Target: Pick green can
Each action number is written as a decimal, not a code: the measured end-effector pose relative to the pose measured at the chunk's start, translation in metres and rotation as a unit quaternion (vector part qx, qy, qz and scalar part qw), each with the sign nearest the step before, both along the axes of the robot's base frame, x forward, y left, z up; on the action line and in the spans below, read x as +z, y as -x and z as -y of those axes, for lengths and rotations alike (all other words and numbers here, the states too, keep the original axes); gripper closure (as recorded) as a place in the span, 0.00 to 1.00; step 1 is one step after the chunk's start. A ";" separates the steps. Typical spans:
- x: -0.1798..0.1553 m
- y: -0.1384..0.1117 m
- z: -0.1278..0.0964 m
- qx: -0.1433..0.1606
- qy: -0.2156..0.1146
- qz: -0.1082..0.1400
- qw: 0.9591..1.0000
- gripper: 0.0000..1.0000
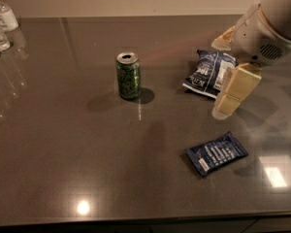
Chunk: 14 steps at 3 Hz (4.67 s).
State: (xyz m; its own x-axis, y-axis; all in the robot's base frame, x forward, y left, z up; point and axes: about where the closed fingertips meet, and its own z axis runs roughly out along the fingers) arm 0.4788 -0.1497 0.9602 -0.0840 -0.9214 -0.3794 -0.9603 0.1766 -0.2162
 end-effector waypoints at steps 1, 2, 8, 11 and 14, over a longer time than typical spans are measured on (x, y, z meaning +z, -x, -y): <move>-0.009 -0.023 -0.025 0.009 -0.034 0.007 0.999 0.00; -0.016 -0.049 -0.050 0.012 -0.066 0.011 0.998 0.00; -0.070 -0.132 -0.185 -0.021 -0.143 -0.005 0.990 0.00; -0.056 -0.117 -0.198 -0.005 -0.166 -0.033 0.985 0.64; 0.029 -0.104 -0.191 0.040 -0.174 -0.024 0.984 1.00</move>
Offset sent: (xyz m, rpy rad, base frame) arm 0.0816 0.0776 -0.0253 0.2085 -0.0295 0.0255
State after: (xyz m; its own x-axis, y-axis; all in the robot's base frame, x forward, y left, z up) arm 0.5832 0.0411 0.9889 -0.0423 -0.7405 -0.6707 -0.9817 0.1555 -0.1098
